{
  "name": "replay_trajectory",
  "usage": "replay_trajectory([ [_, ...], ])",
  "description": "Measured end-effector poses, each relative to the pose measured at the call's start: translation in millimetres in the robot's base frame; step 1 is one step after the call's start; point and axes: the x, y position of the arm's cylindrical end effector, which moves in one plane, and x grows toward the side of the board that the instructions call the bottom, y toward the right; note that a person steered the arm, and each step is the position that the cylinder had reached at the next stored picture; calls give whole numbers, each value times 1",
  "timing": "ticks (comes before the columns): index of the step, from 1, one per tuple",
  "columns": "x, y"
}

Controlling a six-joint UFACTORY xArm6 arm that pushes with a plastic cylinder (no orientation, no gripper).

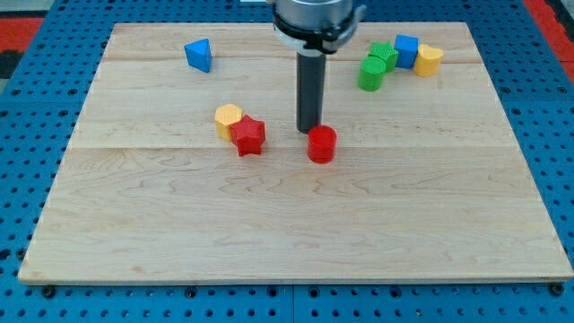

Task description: Separate the yellow hexagon and the red star

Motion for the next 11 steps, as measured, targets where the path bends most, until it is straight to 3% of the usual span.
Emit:
replay_trajectory([
  [2,68,-66],
  [3,36,-80],
  [6,4,-139],
  [7,3,-170],
  [8,-28,-223],
  [10,-58,-117],
  [11,-58,-117],
])
